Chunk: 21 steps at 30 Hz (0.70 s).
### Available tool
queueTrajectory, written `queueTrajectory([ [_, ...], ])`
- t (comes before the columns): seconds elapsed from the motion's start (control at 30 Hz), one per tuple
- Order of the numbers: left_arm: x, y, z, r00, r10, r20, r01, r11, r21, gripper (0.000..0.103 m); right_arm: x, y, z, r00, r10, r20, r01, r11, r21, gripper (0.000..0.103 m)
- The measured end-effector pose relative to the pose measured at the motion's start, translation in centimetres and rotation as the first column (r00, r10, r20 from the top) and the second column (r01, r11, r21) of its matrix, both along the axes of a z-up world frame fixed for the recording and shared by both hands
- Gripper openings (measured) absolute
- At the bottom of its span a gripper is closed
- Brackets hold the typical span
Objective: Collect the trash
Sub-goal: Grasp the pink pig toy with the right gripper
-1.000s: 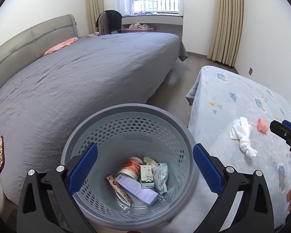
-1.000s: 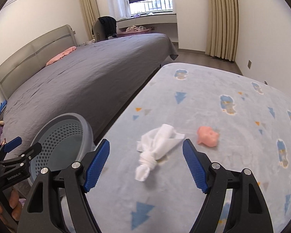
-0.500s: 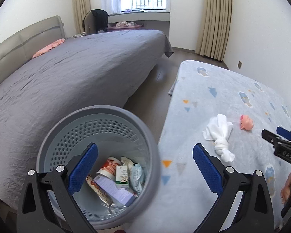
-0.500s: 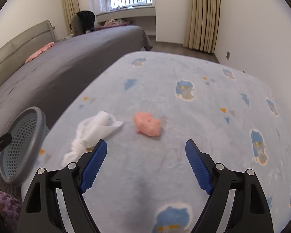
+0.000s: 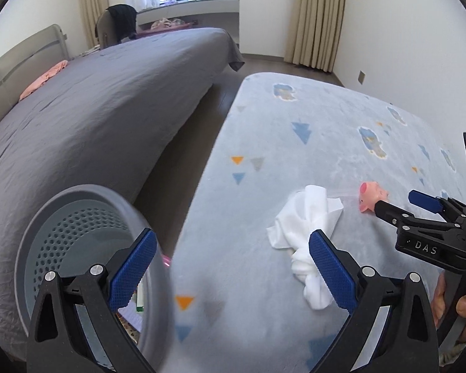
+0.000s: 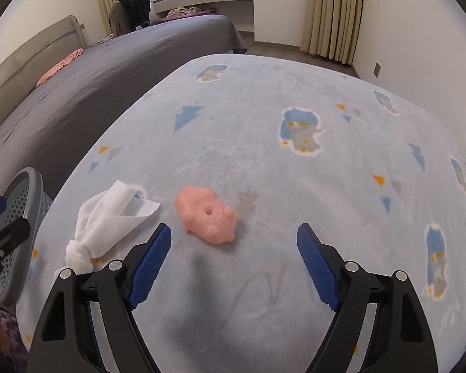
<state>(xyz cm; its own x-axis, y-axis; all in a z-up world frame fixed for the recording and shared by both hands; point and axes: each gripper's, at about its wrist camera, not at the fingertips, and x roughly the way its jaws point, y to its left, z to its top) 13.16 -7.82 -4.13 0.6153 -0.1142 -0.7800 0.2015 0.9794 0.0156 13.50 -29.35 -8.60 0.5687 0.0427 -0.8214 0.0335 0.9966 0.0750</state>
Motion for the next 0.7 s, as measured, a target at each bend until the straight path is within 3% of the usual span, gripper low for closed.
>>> queueTrajectory([
  [0.43,0.7,-0.1,-0.6,1.0,0.007,0.025,-0.007,1.0,-0.007,0.097,2.1,0.9,-0.9,1.0,0.004,0.002,-0.004,1.0,-0.005,0.079],
  [0.7,0.3,-0.3,-0.8,1.0,-0.017,0.015,0.017,1.0,-0.007,0.097,2.3,2.5,-1.6,0.998,0.049,-0.027,-0.05,0.998,-0.047,0.048],
])
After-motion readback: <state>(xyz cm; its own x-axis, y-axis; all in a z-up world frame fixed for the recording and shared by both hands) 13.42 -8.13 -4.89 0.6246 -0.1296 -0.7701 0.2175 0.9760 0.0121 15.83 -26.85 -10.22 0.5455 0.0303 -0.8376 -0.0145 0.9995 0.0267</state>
